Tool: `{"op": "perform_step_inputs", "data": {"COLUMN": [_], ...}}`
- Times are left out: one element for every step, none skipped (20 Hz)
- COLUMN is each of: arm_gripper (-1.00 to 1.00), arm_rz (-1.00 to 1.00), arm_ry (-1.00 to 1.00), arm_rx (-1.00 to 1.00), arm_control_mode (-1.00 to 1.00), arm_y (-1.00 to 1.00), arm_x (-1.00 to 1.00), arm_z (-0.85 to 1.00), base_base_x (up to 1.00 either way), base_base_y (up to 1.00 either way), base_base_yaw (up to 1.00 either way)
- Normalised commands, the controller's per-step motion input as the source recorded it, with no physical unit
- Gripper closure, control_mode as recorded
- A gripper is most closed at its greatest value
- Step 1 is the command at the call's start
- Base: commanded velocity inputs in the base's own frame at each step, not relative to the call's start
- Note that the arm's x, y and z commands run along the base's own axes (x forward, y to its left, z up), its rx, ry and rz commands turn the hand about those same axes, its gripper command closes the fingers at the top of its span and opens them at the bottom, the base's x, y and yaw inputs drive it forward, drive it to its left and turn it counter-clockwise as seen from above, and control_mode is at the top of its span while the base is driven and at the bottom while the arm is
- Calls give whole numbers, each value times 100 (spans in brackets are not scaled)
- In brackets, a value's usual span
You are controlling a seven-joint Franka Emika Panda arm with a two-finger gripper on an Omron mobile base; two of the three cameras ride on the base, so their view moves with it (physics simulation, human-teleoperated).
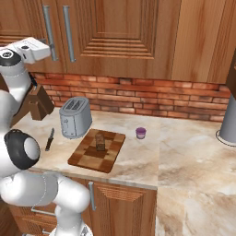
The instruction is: Pick the bread, place it on the cutting board, pick the jam, place it on the counter, and close the cabinet.
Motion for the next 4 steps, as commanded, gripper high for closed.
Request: {"op": "perform_step_inputs", "data": {"arm_gripper": [-100, -100, -100, -100], "arm_rz": [2, 2, 2, 2], "arm_ry": [1, 1, 1, 1], "arm_rx": [0, 0, 0, 0], "arm_control_mode": [-100, -100, -100, -100], "arm_y": [-2, -1, -1, -2], "arm_x": [17, 19, 19, 19], "arm_z": [-6, -5, -6, -6], "base_base_x": [0, 0, 0, 0], "base_base_y": [0, 0, 0, 0], "base_base_yaw": [0, 0, 0, 0]}}
